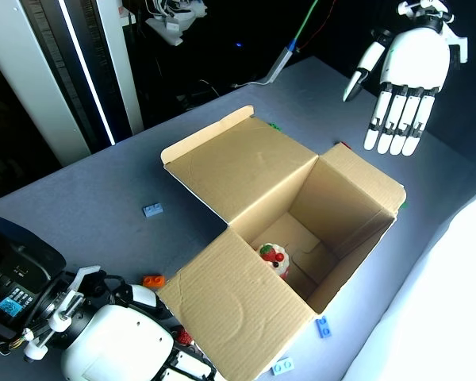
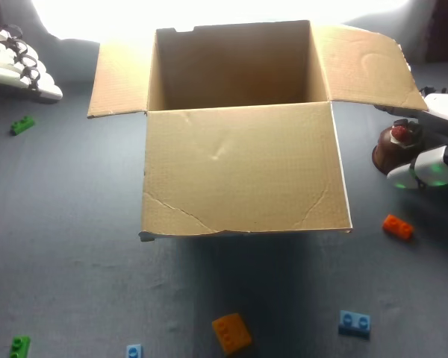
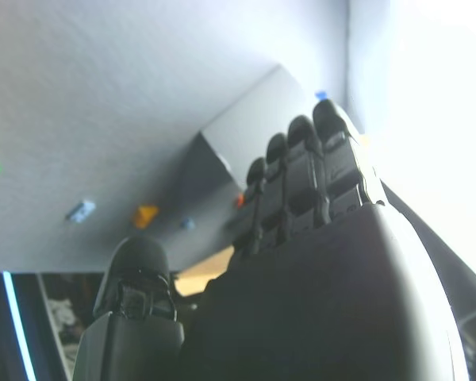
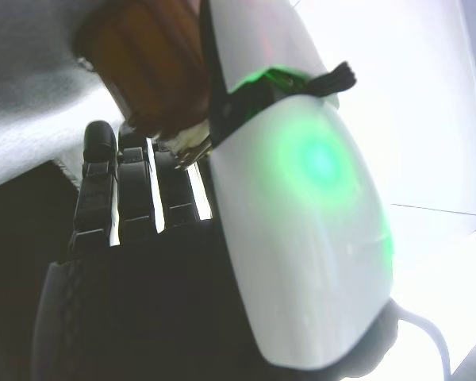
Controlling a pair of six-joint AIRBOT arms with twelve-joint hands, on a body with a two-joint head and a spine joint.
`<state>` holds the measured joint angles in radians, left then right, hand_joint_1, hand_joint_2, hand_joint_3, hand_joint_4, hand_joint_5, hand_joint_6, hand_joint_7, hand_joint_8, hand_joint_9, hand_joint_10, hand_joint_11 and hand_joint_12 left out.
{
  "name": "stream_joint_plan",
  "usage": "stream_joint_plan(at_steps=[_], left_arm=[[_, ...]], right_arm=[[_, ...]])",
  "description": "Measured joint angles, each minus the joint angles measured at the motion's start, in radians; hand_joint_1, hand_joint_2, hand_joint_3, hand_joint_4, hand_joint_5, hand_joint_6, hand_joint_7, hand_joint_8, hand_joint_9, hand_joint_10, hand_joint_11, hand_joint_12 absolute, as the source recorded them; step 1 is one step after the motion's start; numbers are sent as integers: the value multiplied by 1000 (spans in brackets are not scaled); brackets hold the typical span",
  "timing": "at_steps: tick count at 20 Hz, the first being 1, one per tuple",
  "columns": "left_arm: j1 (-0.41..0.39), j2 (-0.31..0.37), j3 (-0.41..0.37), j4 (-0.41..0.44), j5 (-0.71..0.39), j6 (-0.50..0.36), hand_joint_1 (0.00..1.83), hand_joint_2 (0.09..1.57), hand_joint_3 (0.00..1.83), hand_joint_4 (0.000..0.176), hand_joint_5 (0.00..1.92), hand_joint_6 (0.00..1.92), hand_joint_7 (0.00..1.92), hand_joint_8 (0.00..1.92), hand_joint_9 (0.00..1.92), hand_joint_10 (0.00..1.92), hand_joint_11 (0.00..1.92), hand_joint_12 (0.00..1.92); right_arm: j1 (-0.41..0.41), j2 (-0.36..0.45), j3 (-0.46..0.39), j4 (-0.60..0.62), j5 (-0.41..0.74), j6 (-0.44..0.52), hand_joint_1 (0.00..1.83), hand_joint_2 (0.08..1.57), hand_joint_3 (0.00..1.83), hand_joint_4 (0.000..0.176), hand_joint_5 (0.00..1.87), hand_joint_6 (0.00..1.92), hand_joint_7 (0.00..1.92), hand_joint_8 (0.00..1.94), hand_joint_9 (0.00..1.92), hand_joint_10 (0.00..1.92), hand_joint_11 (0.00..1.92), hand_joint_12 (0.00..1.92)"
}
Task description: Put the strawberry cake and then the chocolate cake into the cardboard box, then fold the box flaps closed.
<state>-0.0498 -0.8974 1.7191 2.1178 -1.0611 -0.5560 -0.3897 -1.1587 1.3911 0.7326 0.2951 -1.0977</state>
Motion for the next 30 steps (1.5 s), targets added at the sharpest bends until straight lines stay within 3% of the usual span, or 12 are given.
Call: stream_joint_plan(at_steps=[5, 9, 13, 18, 25, 28, 29, 30], left_arm=[[71, 4, 0, -68, -1, 8, 0, 1339, 4, 0, 83, 3, 130, 3, 127, 3, 0, 430], [198, 4, -2, -154, 0, 79, 0, 1341, 2, 0, 55, 0, 115, 1, 116, 1, 0, 373], [207, 5, -5, -203, 5, 108, 0, 1346, 1, 5, 67, 6, 122, 4, 121, 5, 0, 437], [281, -11, -9, -278, 9, 167, 0, 1346, 2, 9, 79, 4, 129, 1, 125, 2, 0, 463], [395, -59, 57, -323, 22, 169, 0, 1350, 1, 9, 72, 3, 124, 3, 115, 2, 0, 427], [390, -60, 54, -372, 20, 167, 0, 1353, 2, 5, 78, 4, 129, 3, 124, 4, 0, 441], [382, -60, 54, -373, 21, 166, 0, 1352, 1, 3, 80, 4, 127, 1, 123, 2, 0, 429], [377, -60, 54, -373, 20, 166, 0, 1350, 0, 6, 74, 1, 127, 1, 124, 3, 0, 429]], right_arm=[[7, 0, 0, -23, 16, 0, 1072, 1044, 1, 2, 97, 6, 138, 3, 133, 11, 0, 356], [5, 0, 0, -22, 15, 0, 1086, 1030, 0, 11, 99, 2, 155, 1, 135, 2, 0, 355], [4, 0, 0, -23, 16, 0, 1090, 1033, 0, 12, 101, 5, 149, 3, 127, 5, 0, 343], [3, 0, 1, -23, 16, -1, 1093, 1030, 0, 8, 92, 4, 145, 1, 133, 4, 0, 371], [3, 0, 2, -23, 18, -2, 1056, 1054, 6, 9, 99, 8, 146, 2, 121, 0, 0, 363], [3, 0, 2, -23, 23, -2, 1066, 1076, 6, 0, 220, 30, 266, 18, 232, 27, 0, 529], [-3, 0, 2, -27, 29, -2, 1077, 1087, 7, 0, 321, 51, 388, 40, 341, 55, 0, 692], [-4, 0, 2, -26, 29, -2, 1129, 1106, 6, 0, 563, 73, 651, 62, 605, 140, 36, 1094]])
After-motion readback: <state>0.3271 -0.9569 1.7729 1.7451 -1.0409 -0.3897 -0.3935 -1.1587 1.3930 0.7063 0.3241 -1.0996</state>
